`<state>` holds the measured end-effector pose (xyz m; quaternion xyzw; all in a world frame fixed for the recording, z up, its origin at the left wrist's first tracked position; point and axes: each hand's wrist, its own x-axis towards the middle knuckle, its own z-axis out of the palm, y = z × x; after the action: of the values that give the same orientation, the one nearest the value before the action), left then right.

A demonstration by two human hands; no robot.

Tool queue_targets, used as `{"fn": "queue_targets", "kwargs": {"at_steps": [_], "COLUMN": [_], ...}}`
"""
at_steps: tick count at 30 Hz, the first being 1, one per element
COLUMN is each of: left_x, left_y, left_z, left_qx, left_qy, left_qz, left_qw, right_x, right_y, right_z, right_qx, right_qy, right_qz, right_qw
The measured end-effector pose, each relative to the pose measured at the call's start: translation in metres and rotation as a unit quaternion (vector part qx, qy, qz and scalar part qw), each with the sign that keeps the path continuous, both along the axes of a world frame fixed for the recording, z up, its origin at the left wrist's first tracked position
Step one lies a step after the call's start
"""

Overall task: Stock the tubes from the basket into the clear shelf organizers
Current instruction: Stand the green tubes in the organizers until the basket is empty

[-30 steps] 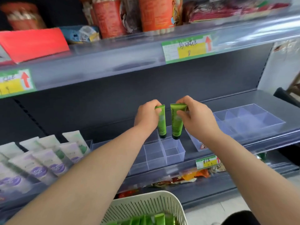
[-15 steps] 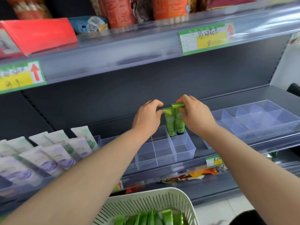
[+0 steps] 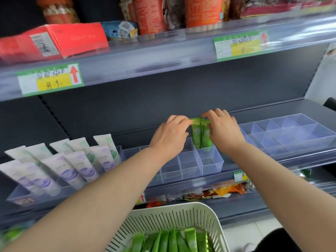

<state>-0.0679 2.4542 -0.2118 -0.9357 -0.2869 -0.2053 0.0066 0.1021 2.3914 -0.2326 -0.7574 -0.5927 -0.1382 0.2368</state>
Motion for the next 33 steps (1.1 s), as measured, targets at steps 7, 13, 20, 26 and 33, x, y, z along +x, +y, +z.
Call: {"fn": "queue_targets", "kwargs": {"at_steps": [7, 13, 20, 26, 33], "left_x": [-0.04, -0.095, -0.148, -0.185, -0.211], "left_y": [-0.024, -0.058, -0.085, -0.093, -0.092], "left_z": [-0.02, -0.064, -0.127, -0.193, -0.239], "left_qx": [-0.003, -0.035, -0.105, -0.195, -0.268], "left_qy": [-0.031, -0.036, -0.015, 0.039, 0.11], "left_qz": [-0.011, -0.011, 0.022, 0.098, 0.133], "left_qw": [0.999, 0.999, 0.994, 0.975, 0.948], "right_x": [-0.04, -0.086, -0.132, -0.159, -0.181], "right_y": [-0.042, -0.088, -0.107, -0.108, -0.1], "right_z": [-0.017, -0.076, -0.142, -0.2, -0.245], "right_qx": [0.044, -0.008, -0.142, -0.352, -0.418], "right_qy": [-0.04, -0.017, -0.008, 0.056, 0.078], "right_qz": [0.035, 0.082, 0.119, 0.126, 0.123], "right_qw": [0.998, 0.996, 0.983, 0.926, 0.897]}}
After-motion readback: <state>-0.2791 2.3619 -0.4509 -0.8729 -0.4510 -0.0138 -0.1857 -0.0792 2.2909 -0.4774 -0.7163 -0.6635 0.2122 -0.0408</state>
